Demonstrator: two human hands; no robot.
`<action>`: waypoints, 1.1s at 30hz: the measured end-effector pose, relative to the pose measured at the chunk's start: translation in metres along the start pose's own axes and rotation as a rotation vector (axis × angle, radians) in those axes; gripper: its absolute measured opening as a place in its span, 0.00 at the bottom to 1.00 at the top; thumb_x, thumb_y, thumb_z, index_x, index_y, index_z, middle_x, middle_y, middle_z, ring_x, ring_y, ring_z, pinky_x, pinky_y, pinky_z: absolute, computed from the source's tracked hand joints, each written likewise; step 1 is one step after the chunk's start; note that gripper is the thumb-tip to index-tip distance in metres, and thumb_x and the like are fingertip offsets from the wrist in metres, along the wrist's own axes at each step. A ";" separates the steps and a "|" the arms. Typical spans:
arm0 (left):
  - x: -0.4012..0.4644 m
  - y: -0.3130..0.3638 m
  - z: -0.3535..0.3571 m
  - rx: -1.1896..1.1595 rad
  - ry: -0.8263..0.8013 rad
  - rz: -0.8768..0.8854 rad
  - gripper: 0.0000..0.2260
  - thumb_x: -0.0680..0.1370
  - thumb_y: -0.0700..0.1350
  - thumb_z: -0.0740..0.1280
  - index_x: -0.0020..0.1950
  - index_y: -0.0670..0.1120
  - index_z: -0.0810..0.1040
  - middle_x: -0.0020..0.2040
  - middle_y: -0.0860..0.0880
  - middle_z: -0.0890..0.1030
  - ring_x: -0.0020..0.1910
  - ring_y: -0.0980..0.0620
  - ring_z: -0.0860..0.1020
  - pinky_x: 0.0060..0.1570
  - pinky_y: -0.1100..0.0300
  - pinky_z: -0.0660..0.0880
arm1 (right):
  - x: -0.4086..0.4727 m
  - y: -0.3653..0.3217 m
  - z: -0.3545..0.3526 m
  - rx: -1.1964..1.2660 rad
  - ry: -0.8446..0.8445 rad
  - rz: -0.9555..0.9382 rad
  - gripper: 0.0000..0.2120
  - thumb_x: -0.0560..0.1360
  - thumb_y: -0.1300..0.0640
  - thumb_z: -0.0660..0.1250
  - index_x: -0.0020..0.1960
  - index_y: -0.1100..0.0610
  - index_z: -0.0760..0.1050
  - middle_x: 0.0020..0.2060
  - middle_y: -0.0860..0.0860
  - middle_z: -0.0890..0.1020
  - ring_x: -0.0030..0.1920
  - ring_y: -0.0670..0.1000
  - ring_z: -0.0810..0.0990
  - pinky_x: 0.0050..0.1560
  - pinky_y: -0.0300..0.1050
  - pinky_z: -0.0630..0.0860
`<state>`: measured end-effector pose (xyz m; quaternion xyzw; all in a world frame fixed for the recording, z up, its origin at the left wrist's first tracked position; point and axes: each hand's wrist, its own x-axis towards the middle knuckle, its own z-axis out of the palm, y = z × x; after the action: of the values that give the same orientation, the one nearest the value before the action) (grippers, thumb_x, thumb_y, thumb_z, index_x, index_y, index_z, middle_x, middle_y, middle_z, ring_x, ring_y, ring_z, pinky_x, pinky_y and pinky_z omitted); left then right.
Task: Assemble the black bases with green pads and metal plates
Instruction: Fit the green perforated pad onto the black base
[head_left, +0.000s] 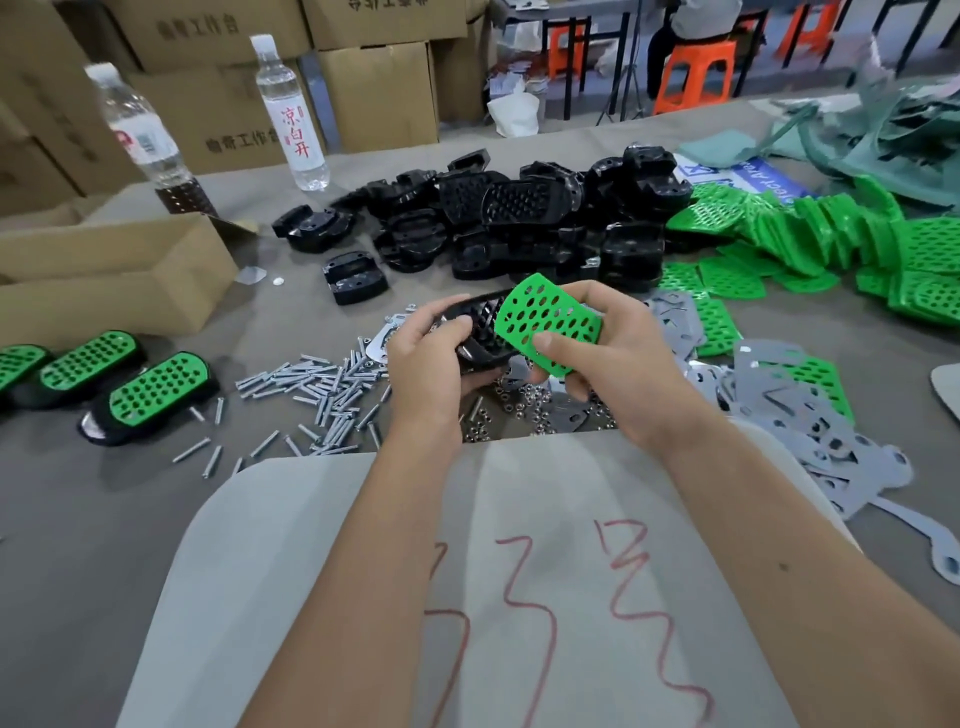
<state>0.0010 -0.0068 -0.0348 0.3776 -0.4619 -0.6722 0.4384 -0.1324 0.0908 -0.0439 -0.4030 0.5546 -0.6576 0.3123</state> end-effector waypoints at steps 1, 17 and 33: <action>0.000 0.000 0.000 0.000 -0.007 0.003 0.12 0.81 0.35 0.64 0.55 0.44 0.86 0.55 0.38 0.85 0.46 0.44 0.85 0.37 0.53 0.83 | 0.000 0.000 0.001 0.020 0.009 0.007 0.14 0.74 0.63 0.75 0.58 0.53 0.79 0.47 0.54 0.88 0.35 0.56 0.85 0.25 0.39 0.71; -0.004 -0.001 0.000 0.007 -0.043 0.018 0.12 0.82 0.37 0.64 0.52 0.46 0.87 0.54 0.40 0.85 0.52 0.40 0.85 0.37 0.51 0.83 | 0.003 -0.005 -0.006 0.464 0.306 -0.025 0.13 0.72 0.73 0.62 0.53 0.63 0.76 0.48 0.57 0.83 0.46 0.56 0.86 0.45 0.51 0.81; -0.001 -0.003 0.002 0.022 0.004 0.014 0.11 0.82 0.35 0.63 0.56 0.43 0.86 0.52 0.41 0.86 0.46 0.45 0.87 0.37 0.49 0.84 | -0.002 0.002 0.007 -0.025 0.171 -0.140 0.15 0.76 0.67 0.73 0.53 0.52 0.72 0.50 0.56 0.86 0.44 0.51 0.86 0.39 0.42 0.81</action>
<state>-0.0007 -0.0045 -0.0369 0.3805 -0.4711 -0.6634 0.4396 -0.1249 0.0889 -0.0458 -0.3869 0.5580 -0.7028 0.2120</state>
